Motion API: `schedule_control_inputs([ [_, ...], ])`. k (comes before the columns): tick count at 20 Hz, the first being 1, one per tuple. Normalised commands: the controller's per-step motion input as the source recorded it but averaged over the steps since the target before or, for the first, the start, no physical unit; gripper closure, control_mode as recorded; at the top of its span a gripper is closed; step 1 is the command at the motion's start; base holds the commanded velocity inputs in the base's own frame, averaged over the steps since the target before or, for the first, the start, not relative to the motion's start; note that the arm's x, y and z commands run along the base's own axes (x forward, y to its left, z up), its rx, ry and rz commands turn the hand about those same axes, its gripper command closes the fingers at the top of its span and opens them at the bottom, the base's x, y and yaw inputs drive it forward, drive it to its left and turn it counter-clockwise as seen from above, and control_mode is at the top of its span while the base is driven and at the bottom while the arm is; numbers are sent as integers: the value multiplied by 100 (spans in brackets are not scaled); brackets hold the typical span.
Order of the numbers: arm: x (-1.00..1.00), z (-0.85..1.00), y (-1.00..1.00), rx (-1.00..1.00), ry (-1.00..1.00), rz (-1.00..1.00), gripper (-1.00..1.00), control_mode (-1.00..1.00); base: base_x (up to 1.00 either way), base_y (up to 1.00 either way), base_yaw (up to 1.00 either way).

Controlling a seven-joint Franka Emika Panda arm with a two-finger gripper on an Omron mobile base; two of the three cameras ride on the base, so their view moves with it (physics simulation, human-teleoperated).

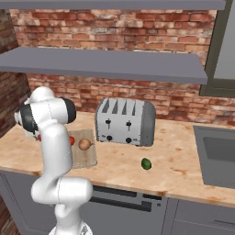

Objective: Place the avocado, onion, tomato, and bell pepper on the cutting board.

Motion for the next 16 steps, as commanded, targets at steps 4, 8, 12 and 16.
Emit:
schedule_control_inputs([
  [4, -14, 25, -14, 0, 2, -3, 100, -100, 0, 0, 0],
  [8, -23, 86, -27, 0, 0, -2, 100, -100, 0, 0, 0],
  [12, -48, 94, -37, 0, 0, -5, 100, -100, 0, 0, 0],
  [16, -73, 76, -50, 0, -4, -6, 100, -100, 0, 0, 0],
])
